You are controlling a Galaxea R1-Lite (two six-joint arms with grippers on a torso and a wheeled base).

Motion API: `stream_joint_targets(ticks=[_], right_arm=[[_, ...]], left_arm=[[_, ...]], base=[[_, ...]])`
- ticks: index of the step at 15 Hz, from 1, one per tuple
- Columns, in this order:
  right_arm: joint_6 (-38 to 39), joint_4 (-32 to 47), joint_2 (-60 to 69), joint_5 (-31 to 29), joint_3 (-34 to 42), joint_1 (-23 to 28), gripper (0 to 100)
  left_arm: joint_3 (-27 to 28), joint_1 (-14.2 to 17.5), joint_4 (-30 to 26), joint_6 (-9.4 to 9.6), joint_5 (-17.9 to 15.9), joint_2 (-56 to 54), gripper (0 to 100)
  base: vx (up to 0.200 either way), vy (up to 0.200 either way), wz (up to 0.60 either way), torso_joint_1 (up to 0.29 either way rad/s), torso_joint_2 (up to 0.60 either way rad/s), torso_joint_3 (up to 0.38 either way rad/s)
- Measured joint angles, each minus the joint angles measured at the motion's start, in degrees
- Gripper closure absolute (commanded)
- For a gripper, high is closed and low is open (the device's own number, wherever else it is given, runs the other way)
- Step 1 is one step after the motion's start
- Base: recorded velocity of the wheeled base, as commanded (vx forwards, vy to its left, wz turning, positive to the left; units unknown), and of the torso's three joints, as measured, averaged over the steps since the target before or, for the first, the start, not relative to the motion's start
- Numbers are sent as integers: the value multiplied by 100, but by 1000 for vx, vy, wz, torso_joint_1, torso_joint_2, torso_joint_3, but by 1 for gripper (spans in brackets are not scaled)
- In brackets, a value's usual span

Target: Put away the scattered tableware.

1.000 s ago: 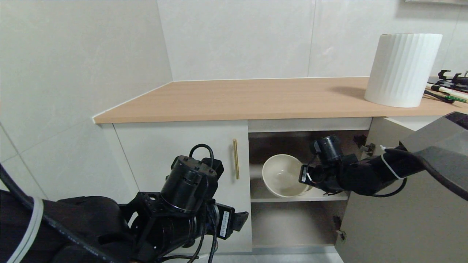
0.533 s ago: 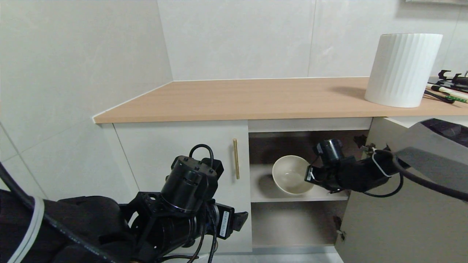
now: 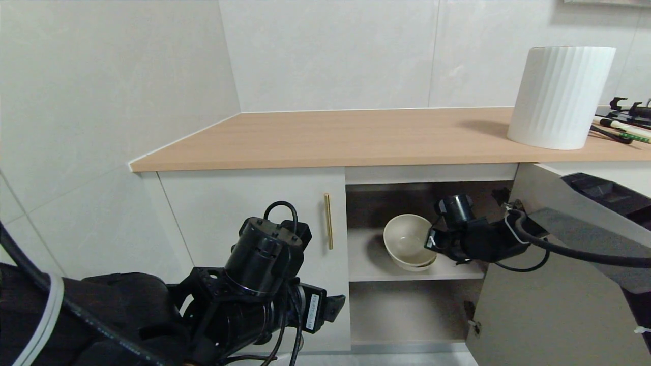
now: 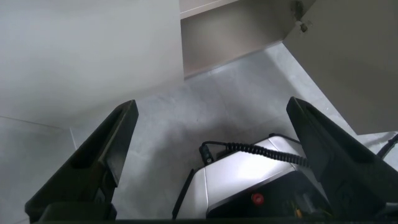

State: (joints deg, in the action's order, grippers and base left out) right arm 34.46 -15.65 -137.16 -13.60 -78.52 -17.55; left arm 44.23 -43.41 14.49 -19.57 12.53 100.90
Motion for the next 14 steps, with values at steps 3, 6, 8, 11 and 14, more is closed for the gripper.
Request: stream_joint_targets(ticks=[3, 6, 8, 11, 14], right_arm=[[-11, 22, -151, -16, -150, 85, 100], [-28, 28, -249, -16, -213, 124, 100], [-37, 41, -319, -18, -285, 135, 100], [-41, 46, -386, -21, -343, 188, 100], [-44, 112, -449, -27, -408, 196, 100]], left_arm=[[0, 0, 0, 0, 0, 17, 0], [-2, 0, 0, 0, 0, 30, 0], [-2, 0, 0, -2, 0, 32, 0], [-2, 0, 0, 0, 0, 34, 0], [-2, 0, 0, -2, 0, 37, 0]], base=[[0, 0, 0, 0, 0, 0], [0, 0, 0, 0, 0, 0], [0, 0, 0, 0, 0, 0], [0, 0, 0, 0, 0, 0], [0, 0, 0, 0, 0, 0]])
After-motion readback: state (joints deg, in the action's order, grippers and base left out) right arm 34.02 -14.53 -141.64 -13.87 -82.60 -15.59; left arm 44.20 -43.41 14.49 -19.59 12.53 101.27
